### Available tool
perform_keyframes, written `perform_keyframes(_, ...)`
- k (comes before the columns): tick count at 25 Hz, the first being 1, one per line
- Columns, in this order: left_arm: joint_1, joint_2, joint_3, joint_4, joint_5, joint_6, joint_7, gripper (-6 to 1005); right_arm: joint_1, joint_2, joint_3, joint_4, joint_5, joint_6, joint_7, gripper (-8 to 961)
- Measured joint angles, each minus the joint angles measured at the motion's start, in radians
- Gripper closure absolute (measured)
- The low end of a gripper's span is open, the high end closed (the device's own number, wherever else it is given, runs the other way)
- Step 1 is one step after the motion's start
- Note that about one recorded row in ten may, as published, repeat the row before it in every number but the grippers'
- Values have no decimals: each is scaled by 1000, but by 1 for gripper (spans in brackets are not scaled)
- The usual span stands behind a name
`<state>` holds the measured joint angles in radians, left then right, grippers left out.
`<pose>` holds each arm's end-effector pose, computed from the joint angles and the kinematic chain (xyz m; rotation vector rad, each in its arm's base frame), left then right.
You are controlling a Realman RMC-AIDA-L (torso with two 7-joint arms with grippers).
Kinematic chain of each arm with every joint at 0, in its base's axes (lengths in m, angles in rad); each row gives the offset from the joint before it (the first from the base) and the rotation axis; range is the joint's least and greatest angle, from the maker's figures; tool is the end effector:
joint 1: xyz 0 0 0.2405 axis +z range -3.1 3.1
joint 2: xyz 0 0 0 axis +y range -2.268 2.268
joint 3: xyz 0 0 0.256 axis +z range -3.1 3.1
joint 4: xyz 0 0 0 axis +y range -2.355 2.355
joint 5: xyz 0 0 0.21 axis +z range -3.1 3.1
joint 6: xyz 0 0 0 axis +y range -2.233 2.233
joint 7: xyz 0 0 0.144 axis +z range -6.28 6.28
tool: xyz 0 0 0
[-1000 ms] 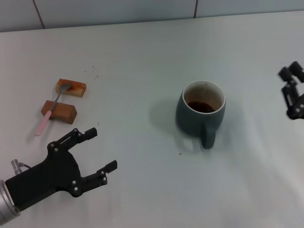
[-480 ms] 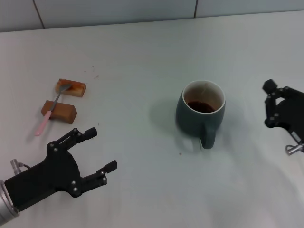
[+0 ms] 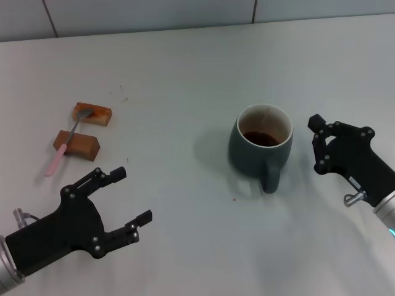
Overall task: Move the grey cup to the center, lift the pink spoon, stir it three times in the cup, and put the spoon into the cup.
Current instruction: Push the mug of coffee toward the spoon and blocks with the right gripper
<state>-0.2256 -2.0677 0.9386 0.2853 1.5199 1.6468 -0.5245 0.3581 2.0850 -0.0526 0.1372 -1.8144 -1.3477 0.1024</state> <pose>-0.3145 0.2113 -0.0406 -2.4708 -0.1956 -0.9223 0.3199 0.2613 -0.0651 -1.9757 0.3708 0.6984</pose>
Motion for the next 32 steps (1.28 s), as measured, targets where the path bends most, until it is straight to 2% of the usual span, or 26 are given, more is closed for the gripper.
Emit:
perform_keyframes(7, 5, 0, 1, 0, 0, 3, 0, 158, 31, 1, -1, 26, -12, 70, 0, 949)
perform_keyframes(14, 6, 0, -1, 0, 0, 15, 0, 158, 100, 1, -1, 73, -39, 161, -1, 943)
perform_keyframes(32, 6, -2, -1, 0, 0, 20, 4, 159, 228, 3, -1, 156, -42, 262, 5, 925)
